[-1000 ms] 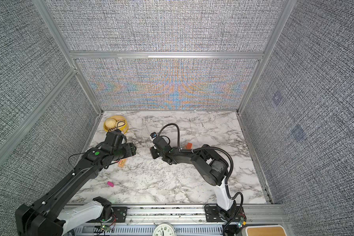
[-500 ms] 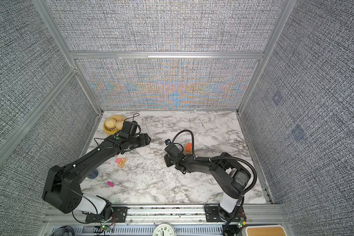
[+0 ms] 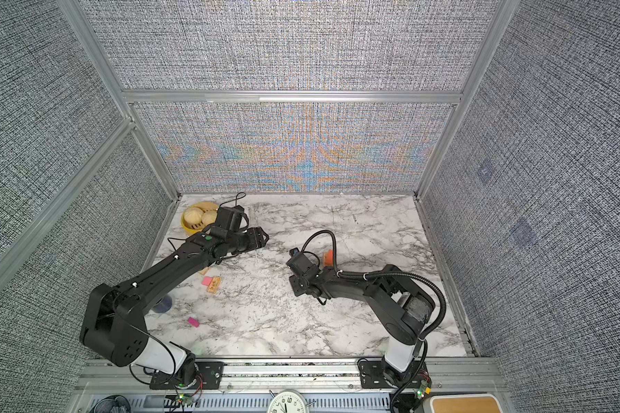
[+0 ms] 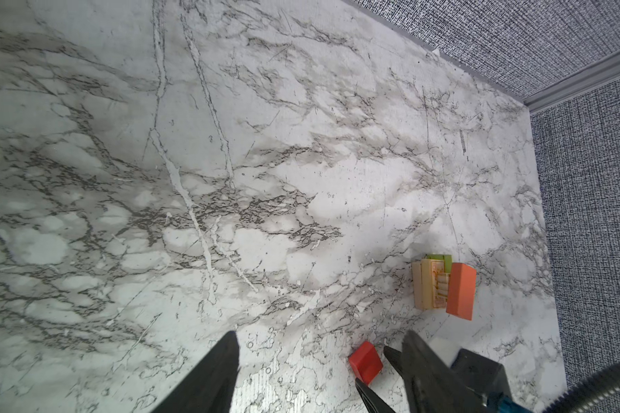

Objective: Build the wood block tower

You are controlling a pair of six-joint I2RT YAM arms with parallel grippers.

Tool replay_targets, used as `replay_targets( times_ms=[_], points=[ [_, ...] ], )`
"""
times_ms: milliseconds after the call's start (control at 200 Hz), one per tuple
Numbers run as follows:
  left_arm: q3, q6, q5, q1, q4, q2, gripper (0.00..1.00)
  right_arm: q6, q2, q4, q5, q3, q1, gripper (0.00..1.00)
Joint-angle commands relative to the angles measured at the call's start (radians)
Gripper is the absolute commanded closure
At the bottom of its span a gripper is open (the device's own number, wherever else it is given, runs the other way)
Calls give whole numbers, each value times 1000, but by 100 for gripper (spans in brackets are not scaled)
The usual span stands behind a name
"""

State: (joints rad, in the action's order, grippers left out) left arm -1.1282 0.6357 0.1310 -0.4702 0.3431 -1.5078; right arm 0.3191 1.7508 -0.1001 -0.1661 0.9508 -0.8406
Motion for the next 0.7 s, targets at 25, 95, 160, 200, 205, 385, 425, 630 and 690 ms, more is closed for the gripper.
replay_targets(
  times_ms=[25,95,160,200,205,385,425,630,690],
  points=[
    [6,-20,-8,1,-8,18,27,-8,13,-95,34,36,7,50],
    [15,-28,-6,1,-4,24,27,-22,31,-156,70,104,19,50],
    [25,-28,-8,0,-6,29,27,-32,50,-214,95,146,30,50],
    [30,-27,-6,1,-8,34,27,-40,53,-230,103,158,35,50],
    [31,-27,-7,1,-9,35,27,-40,52,-232,103,160,35,50],
    [43,-29,-6,1,-3,52,27,-70,68,-282,128,196,55,50],
    [46,-30,-8,1,-1,56,27,-79,74,-290,134,205,55,50],
    [54,-36,-31,1,23,81,27,-97,97,-311,162,224,54,47],
    [55,-37,-36,1,28,84,27,-102,108,-316,169,230,55,46]
  ],
)
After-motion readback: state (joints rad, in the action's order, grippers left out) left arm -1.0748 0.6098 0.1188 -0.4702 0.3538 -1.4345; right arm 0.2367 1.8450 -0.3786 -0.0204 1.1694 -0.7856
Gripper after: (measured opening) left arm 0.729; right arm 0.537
